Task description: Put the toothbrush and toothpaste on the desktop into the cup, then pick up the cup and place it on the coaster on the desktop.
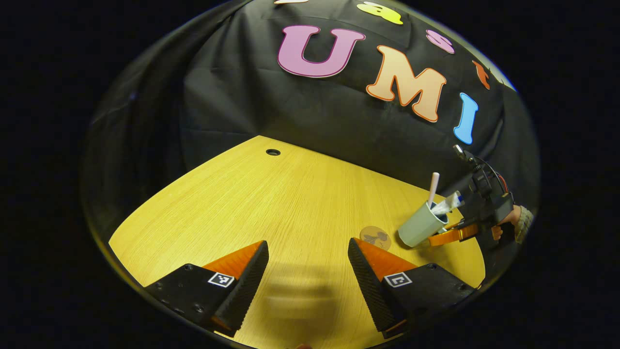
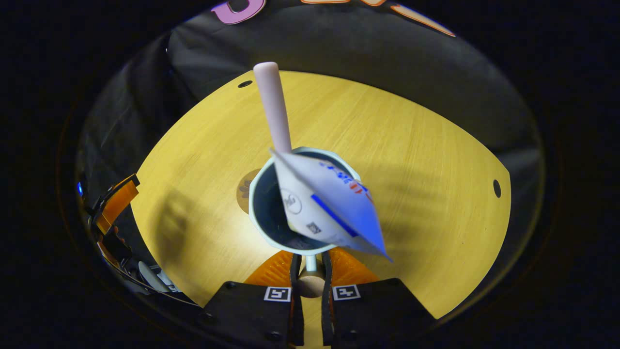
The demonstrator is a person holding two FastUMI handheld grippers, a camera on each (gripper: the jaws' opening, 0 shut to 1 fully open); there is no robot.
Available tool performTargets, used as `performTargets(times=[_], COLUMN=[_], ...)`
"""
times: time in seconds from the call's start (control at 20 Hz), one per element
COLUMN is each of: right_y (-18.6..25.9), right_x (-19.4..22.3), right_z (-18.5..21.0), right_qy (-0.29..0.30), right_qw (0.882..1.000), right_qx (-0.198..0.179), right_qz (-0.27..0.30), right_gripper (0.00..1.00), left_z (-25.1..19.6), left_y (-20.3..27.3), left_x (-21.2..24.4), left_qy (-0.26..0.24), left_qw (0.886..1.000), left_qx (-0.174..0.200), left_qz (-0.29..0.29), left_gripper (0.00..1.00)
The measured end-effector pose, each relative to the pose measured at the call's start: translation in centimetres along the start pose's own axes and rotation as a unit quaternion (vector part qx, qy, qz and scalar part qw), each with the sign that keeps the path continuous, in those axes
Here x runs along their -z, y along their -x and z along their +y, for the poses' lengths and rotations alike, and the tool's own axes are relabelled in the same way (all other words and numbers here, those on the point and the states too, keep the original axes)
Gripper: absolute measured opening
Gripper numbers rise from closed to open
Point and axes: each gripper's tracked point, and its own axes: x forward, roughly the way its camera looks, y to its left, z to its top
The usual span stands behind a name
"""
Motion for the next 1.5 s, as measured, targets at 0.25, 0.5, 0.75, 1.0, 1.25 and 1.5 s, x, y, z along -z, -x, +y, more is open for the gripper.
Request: performTargets(times=[0.25,0.5,0.75,1.0,1.25,1.5], right_y=[-0.3,-0.5,-0.2,-0.3,-0.2,1.4], right_x=[-0.5,-0.3,-0.4,-0.2,0.1,-0.2], right_z=[0.6,0.7,0.7,0.7,1.4,3.0], right_qy=[0.031,0.047,0.055,0.057,0.056,0.053], right_qw=[0.999,0.999,0.998,0.997,0.997,0.998], right_qx=[-0.013,-0.007,0.001,0.007,-0.004,-0.031], right_qz=[0.008,0.024,0.039,0.045,0.049,0.024], right_gripper=[0.17,0.14,0.14,0.14,0.26,0.63], left_z=[0.7,2.5,5.1,6.9,6.6,5.3], left_y=[0.0,1.3,2.1,1.9,1.4,1.7], left_x=[-0.4,1.1,2.1,1.9,1.4,1.1], left_qy=[0.001,0.013,0.028,0.044,0.033,0.024], left_qw=[1.000,1.000,0.999,0.998,0.998,0.999], left_qx=[0.007,-0.002,-0.025,-0.043,-0.038,-0.024], left_qz=[0.002,0.015,0.026,0.024,0.022,0.020], left_gripper=[0.95,0.96,0.95,0.96,0.96,0.96])
